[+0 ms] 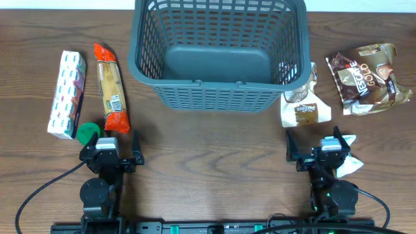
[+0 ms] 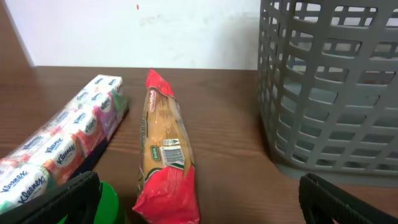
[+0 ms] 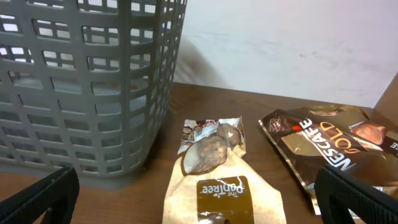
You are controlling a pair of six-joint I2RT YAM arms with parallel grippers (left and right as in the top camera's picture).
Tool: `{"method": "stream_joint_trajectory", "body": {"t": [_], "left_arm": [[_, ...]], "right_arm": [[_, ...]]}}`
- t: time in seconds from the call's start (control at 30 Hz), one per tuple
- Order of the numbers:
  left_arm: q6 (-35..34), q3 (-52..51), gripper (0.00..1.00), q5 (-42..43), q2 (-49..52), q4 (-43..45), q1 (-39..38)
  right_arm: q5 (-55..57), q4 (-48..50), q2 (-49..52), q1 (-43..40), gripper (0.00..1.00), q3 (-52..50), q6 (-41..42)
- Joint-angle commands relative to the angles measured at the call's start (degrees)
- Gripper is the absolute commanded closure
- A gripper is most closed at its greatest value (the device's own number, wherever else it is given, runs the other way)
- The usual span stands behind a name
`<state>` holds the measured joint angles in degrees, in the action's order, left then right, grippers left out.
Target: Pack container
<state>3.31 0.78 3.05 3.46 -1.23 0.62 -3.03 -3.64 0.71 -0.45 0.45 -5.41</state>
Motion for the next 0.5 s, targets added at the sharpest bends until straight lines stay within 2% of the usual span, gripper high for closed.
{"method": "stream_joint_trajectory", "body": {"t": [0.0,0.47], "left_arm": [[1.0,-0.5,0.01,0.5,-0.1,-2.6,-0.1],[1.0,-0.5,0.01,0.5,-0.1,-2.6,-0.1]], "right_arm": [[0.2,-0.2,-0.4,0.4,0.01,-0.2,0.6],[0.2,-0.2,-0.4,0.4,0.01,-0.2,0.6]]}}
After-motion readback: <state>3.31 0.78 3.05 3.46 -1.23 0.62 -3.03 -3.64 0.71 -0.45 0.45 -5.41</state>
